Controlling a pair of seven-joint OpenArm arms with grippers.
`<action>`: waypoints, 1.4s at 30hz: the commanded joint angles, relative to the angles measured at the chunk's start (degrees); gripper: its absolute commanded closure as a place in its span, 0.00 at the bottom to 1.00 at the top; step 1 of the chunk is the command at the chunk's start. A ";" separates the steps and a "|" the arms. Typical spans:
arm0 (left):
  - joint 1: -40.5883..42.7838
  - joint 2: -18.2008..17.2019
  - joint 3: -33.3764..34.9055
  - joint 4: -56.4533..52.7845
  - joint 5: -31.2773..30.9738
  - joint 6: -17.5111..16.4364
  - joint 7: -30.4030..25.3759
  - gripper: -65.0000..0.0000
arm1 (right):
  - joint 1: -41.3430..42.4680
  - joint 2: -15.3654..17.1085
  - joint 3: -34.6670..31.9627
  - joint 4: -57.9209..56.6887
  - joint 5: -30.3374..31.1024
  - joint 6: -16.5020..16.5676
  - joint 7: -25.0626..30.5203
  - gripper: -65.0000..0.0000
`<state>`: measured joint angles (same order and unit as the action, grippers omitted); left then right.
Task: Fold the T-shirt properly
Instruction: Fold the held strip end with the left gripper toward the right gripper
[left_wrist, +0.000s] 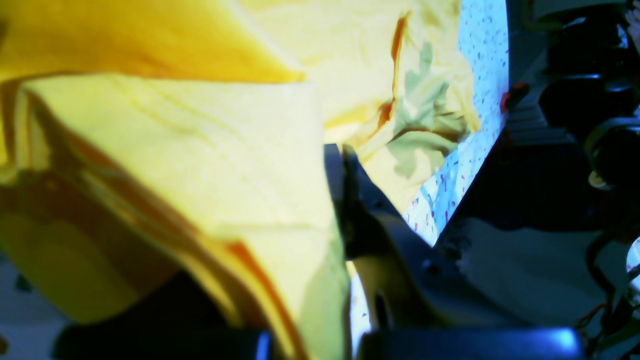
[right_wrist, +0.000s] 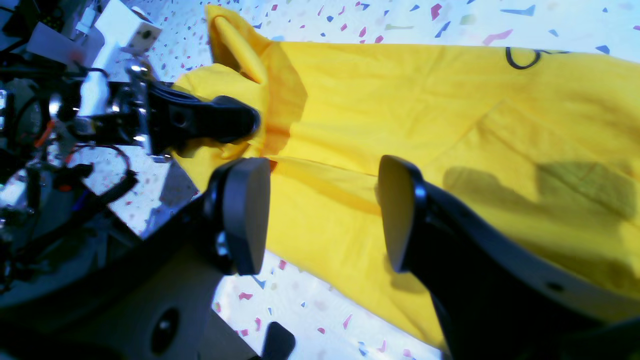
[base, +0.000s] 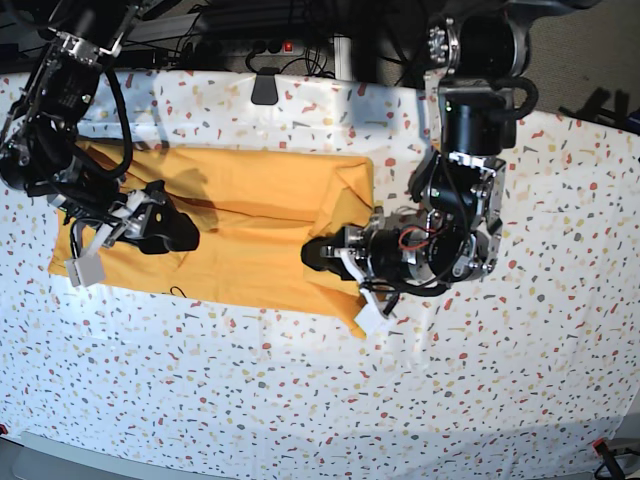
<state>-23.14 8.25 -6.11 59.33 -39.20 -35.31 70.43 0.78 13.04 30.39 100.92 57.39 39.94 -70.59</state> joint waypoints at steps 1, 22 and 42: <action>-1.62 0.35 0.85 1.07 -1.51 -0.31 -1.16 1.00 | 0.98 0.76 0.24 1.07 1.79 0.06 1.11 0.47; -1.62 0.37 11.47 1.07 -3.23 -0.28 -5.99 0.43 | 0.96 0.76 0.24 1.07 1.77 0.06 0.90 0.47; 0.35 0.37 12.28 1.07 -11.78 -0.33 -10.80 0.39 | 1.66 0.76 0.24 1.07 1.75 0.06 1.42 0.47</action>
<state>-21.45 7.99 6.00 59.33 -49.23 -34.92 60.25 1.45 13.04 30.39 100.92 57.58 39.94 -70.39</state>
